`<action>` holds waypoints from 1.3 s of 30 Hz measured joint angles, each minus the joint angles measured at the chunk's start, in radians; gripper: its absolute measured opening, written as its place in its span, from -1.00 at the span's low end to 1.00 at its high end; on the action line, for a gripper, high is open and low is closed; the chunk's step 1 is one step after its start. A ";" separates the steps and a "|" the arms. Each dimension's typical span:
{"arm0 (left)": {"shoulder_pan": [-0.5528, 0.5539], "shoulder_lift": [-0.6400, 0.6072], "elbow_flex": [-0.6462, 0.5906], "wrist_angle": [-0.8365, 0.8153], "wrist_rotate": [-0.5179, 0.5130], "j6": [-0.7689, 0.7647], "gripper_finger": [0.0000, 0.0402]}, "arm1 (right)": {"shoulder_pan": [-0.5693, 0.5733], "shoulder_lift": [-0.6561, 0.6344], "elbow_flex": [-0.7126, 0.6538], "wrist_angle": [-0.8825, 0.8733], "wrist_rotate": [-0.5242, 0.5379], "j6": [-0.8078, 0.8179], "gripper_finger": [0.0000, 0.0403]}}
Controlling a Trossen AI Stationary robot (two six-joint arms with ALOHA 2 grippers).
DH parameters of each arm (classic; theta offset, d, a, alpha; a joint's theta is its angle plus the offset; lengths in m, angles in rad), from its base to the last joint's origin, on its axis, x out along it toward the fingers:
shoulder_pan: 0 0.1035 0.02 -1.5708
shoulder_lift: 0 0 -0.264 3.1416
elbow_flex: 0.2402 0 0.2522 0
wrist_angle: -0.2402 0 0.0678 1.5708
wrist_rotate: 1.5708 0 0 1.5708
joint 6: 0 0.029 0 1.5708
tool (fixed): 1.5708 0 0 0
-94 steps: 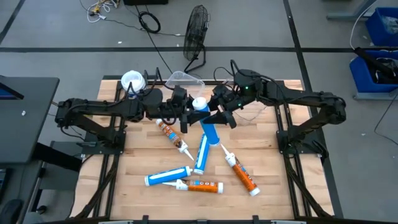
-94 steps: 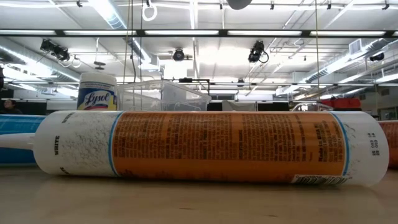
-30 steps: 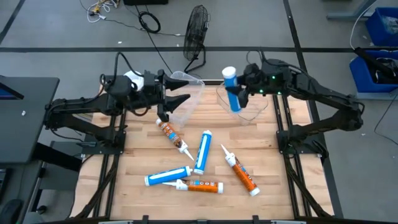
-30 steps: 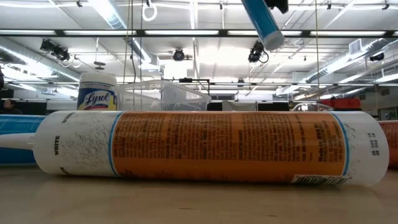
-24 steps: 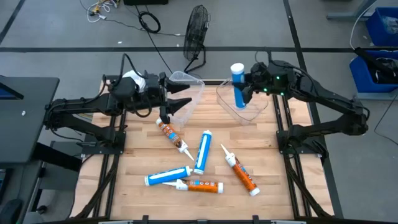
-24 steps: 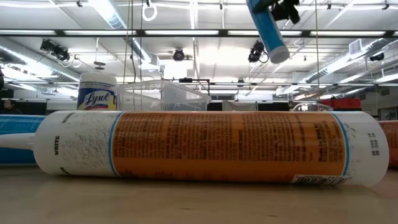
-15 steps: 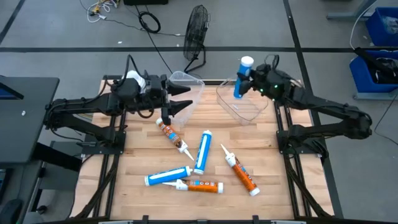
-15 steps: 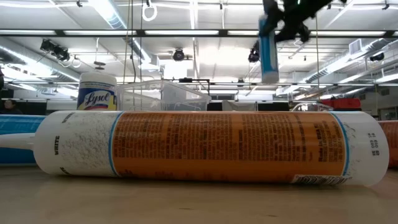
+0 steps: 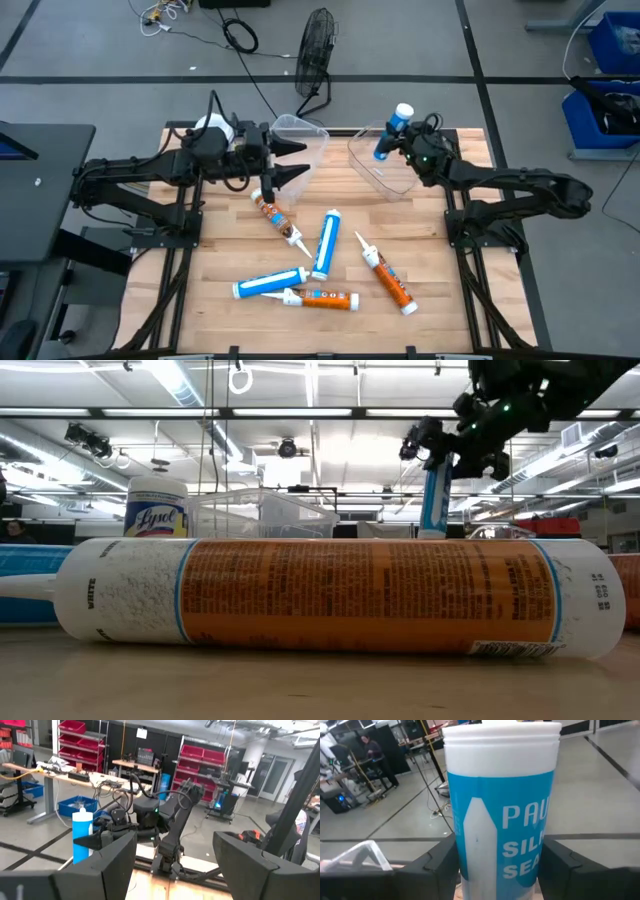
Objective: Pick & place silicon tubes, Sealant and Lysol wipes
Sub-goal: Put the right blue sealant into the right transparent bin
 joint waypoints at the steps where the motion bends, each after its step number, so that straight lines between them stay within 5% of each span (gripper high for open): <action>1: 0.000 0.000 0.000 -0.006 0.000 0.000 0.33 | -0.002 0.016 -0.001 0.022 0.000 -0.018 0.01; 7: 0.002 0.000 0.000 -0.038 0.001 0.000 0.33 | -0.008 0.119 -0.001 0.159 0.003 -0.142 0.01; 20: 0.002 0.000 0.000 -0.067 0.030 0.001 0.33 | -0.043 0.336 -0.001 0.313 0.067 -0.136 0.01; 39: 0.002 0.000 -0.001 -0.104 0.030 0.009 0.33 | -0.064 0.479 -0.001 0.506 0.066 -0.246 0.01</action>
